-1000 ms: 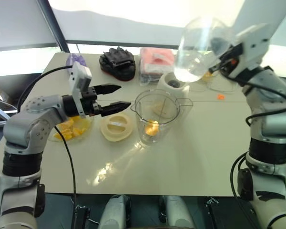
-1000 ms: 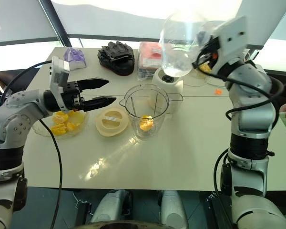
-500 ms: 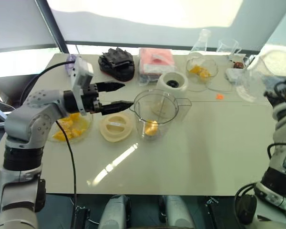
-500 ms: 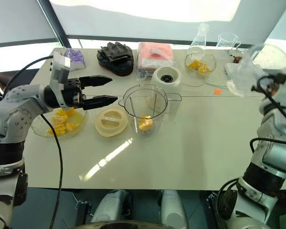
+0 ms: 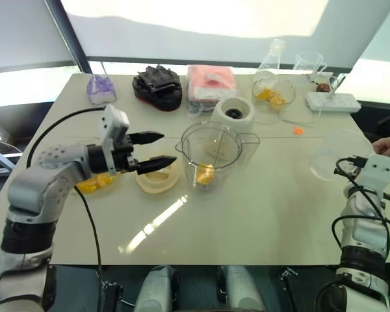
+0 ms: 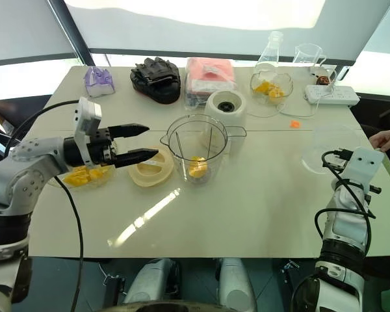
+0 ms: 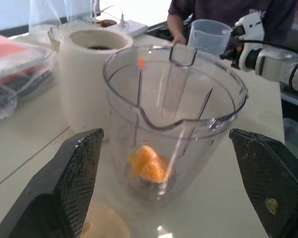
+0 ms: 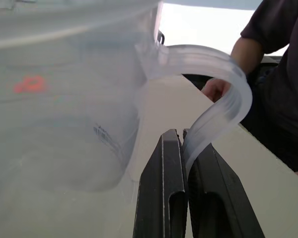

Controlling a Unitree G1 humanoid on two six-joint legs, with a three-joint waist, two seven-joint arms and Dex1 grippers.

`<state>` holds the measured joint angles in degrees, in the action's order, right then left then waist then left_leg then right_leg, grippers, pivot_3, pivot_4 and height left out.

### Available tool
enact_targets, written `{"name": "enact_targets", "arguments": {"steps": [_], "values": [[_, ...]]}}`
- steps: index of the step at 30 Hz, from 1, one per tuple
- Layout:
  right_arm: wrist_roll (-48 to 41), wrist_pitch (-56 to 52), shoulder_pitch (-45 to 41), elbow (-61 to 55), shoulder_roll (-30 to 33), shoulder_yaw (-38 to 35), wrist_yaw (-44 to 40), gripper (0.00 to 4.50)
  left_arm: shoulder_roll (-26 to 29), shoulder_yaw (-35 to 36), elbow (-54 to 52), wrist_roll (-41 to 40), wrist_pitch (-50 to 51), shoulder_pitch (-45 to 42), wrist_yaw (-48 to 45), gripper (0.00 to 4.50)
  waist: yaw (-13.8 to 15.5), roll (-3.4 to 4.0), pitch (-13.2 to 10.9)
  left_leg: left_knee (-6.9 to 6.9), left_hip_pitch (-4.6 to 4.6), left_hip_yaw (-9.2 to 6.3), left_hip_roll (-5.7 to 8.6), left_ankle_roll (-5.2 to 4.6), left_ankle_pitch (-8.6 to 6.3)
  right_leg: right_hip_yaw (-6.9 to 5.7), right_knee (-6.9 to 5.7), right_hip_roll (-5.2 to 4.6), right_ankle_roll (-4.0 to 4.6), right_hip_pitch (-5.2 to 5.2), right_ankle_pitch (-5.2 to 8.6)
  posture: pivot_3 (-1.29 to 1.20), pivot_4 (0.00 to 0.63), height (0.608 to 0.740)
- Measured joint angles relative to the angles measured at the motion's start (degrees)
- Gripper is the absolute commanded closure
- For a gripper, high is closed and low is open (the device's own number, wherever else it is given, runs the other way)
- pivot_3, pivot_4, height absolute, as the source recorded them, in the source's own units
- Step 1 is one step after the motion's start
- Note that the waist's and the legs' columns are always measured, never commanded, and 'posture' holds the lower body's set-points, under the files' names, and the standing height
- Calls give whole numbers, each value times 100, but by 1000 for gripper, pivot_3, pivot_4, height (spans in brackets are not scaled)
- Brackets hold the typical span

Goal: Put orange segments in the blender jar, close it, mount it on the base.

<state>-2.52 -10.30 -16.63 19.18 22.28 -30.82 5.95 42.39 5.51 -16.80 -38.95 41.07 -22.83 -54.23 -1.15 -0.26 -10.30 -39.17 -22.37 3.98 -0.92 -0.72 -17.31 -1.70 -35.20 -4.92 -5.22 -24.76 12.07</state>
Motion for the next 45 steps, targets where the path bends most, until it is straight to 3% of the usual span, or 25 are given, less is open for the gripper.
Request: {"name": "enact_targets", "arguments": {"steps": [4, 5, 8, 9, 14, 25, 35, 41, 45], "values": [[-65, 132, -40, 304, 0, 61, 61, 4460, 20, -5, -154, 0, 1, 192, 24, 270, 11, 0, 0, -1, 1, 1, 0, 0, 0, 1, 0, -2, 13, 1, 7, 0, 150, 740], [-100, 179, -65, 409, 0, 69, 89, 4187, 19, -6, -161, 3, 1, 192, 45, 270, 13, 0, 0, -1, 1, 1, 1, 0, 0, 1, -1, -1, 13, 1, 7, 0, 150, 740], [-107, 325, -82, 604, 11, 107, 174, 3101, 18, -7, -163, 10, 1, 190, 90, 270, 6, 0, 0, -1, 2, 1, 1, 0, 0, 1, 0, 0, 13, 1, 7, 0, 150, 740], [-104, 356, -85, 637, 20, 119, 189, 2431, 18, -7, -162, 11, 1, 182, 99, 270, 5, 0, 0, 0, 2, 1, 0, 0, 0, 1, 0, 0, 13, 1, 7, 0, 150, 740], [-98, 496, -41, 750, 65, 142, 322, 21, 16, -8, -161, 9, 1, 160, 148, 270, -21, 0, 0, -1, 3, 4, 0, 0, 0, 3, 0, 0, 12, 1, 6, 0, 150, 740], [-110, 352, 505, 278, -102, 267, 459, 21, -34, -34, -94, 21, -4, -1, 145, 270, -2, -1, 2, -1, 6, 7, -1, 0, 0, 6, -1, 0, 13, 2, 6, 0, 150, 740], [-140, -194, 1456, -1176, -496, 341, 487, 21, -70, -53, 37, 101, -30, -11, 132, 270, 17, -1, 2, -1, 6, 4, -3, 0, 0, 6, -1, -2, 14, 2, 8, 0, 150, 740], [-248, -289, 2709, -2667, -799, 369, 181, 21, -59, -19, 208, 174, -118, -7, 142, 270, 38, 3, 4, 4, 4, -2, -7, 0, -1, 2, 0, -3, 13, 0, 11, 0, 150, 740], [-539, 21, 3986, -4122, -730, 128, -539, 21, 318, 4, 738, 498, -422, -22, -27, 270, 39, 7, 4, 4, 5, -1, -8, 0, -1, 1, -1, -5, 12, -2, 13, 0, 150, 740]]}}
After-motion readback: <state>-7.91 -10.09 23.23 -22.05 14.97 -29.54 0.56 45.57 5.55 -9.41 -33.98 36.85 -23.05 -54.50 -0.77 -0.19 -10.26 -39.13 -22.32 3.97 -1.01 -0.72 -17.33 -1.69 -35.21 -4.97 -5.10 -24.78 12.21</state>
